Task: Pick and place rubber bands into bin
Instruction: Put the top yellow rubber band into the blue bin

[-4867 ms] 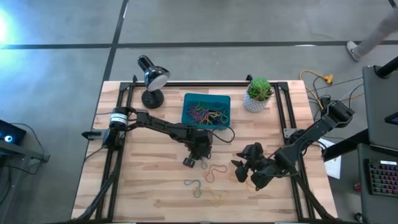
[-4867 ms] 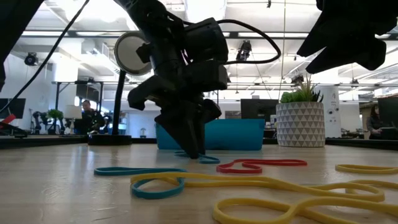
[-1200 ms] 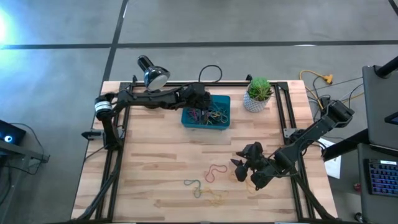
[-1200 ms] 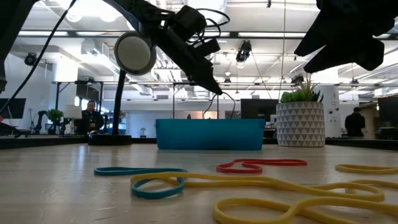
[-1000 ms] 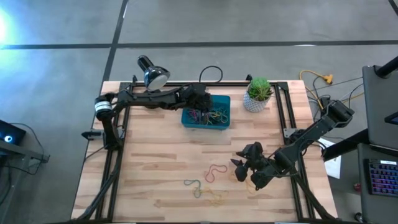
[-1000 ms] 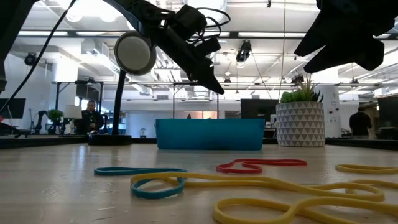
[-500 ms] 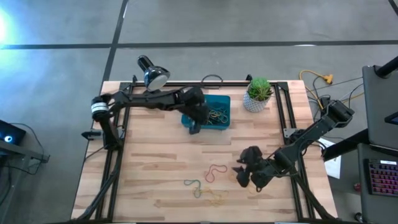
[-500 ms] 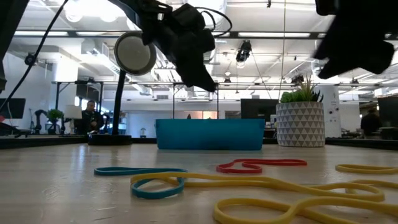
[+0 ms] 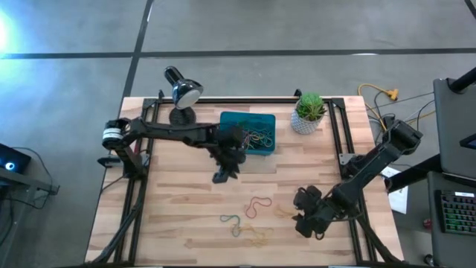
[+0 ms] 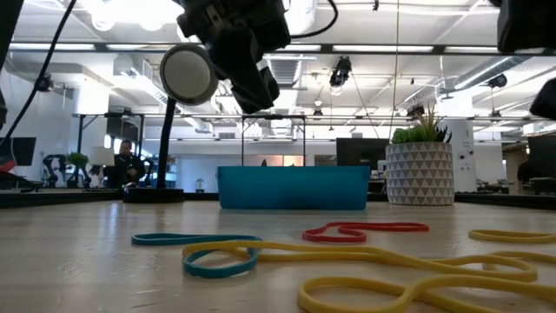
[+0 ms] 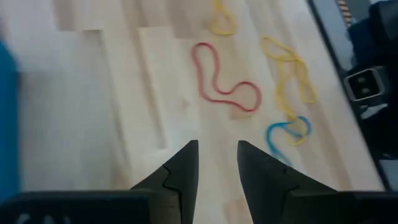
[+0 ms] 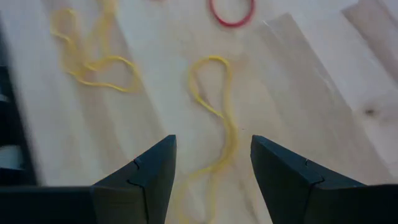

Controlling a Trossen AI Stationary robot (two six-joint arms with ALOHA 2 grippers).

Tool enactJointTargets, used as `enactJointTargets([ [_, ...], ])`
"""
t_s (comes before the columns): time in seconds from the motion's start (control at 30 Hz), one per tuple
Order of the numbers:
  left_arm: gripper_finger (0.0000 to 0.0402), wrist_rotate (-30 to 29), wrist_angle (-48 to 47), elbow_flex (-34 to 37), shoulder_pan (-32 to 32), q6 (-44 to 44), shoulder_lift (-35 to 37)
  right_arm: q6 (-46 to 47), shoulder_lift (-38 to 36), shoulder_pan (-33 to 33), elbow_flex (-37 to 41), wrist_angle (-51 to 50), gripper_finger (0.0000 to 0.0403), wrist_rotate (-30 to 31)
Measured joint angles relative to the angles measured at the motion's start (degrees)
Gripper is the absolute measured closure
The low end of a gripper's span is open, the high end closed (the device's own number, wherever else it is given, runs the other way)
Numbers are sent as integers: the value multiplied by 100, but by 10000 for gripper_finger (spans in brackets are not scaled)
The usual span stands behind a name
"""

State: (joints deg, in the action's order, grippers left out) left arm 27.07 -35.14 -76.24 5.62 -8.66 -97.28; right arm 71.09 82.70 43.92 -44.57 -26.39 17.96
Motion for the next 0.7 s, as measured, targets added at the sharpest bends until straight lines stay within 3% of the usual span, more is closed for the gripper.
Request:
enactJointTargets([
  [0.27,307,-5,-370,187,-429,532,20,-655,1019,-4,-29,402,209,-320],
  [0.53,307,-50,-806,770,-577,1111,170,-85,1514,-4,-265,389,209,-388],
  [0.7,307,-54,-784,1139,-579,1509,355,218,1519,-12,-469,-197,209,-509],
])
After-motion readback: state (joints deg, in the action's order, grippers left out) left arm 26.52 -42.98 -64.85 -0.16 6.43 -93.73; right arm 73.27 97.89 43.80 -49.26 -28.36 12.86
